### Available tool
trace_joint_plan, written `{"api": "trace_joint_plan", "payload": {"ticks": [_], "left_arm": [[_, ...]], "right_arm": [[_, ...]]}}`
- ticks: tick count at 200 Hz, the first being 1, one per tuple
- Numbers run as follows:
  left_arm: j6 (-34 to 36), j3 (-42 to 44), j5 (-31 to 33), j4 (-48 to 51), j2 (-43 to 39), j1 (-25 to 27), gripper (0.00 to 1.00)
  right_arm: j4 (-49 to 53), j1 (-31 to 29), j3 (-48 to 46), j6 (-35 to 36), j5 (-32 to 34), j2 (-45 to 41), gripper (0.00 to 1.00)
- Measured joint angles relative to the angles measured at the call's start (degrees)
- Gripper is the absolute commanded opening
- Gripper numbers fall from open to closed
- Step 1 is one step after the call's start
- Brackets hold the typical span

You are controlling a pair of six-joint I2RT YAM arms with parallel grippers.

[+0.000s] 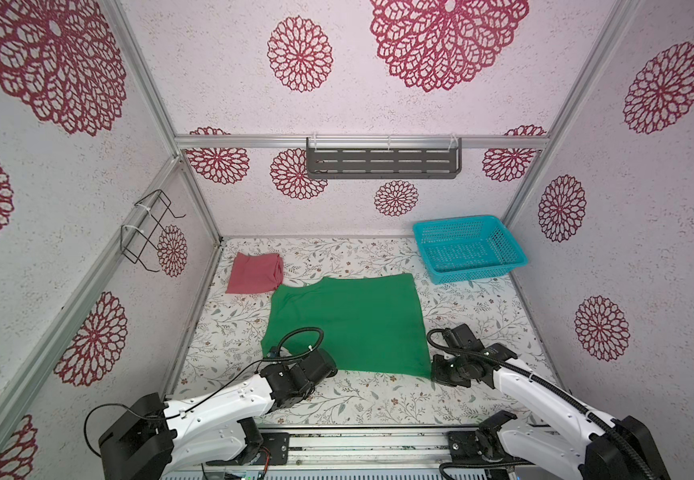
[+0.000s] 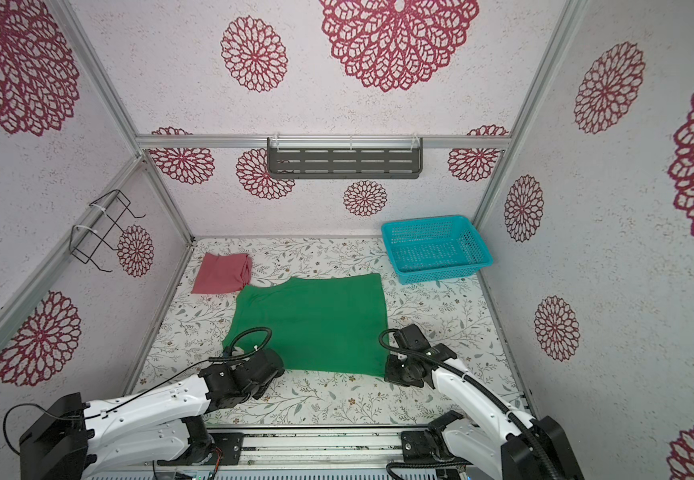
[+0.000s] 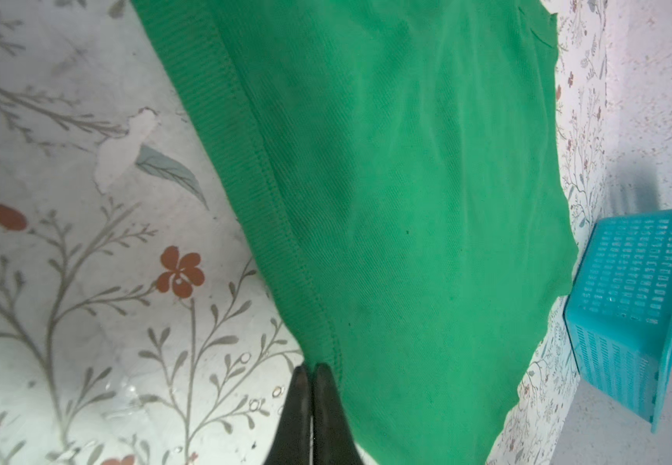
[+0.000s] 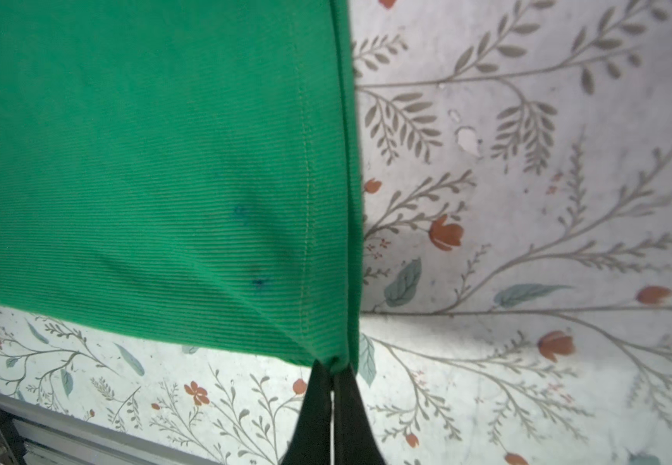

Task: Fold and stack the tank tops
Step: 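Fold the hem away from the robot toward the shoulders with both grippers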

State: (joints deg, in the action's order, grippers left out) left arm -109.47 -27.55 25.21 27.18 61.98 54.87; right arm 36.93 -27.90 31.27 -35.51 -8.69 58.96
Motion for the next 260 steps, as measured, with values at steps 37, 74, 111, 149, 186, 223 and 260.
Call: {"api": "trace_joint_plan", "payload": {"ticks": [37,74,111,149,186,223,260], "left_arm": [[3.56,0.39,-0.5,1.6,-3.02,-1.51,0.0],[16.39,-3.23,-8.92,0.55,0.94,-10.47,0.0],[28.13,-10.19,-15.72,-0.83,9.03,-15.56,0.0],[36.94,-14.67,-20.06,-0.98,15.76,-20.46,0.0],[44.89,-20.96,-22.56,0.42,20.92,-24.22,0.0],[51.21,-25.97,-24.9,1.44,27.3,-27.65,0.0],[56.37,-31.17,-26.91,2.82,33.66,-30.6,0.0]], "right_arm": [[2.29,1.11,5.79,2.34,1.55,3.87,0.0],[3.54,2.25,11.39,5.88,3.41,9.38,0.0],[3.63,4.17,15.82,9.42,5.6,13.73,0.0],[2.51,5.6,19.02,12.37,6.88,18.84,0.0],[1.31,6.67,22.75,14.84,7.26,24.04,0.0],[0.11,8.09,27.36,17.07,7.52,29.38,0.0],[-0.96,8.94,32.76,19.47,7.56,36.44,0.0]]}}
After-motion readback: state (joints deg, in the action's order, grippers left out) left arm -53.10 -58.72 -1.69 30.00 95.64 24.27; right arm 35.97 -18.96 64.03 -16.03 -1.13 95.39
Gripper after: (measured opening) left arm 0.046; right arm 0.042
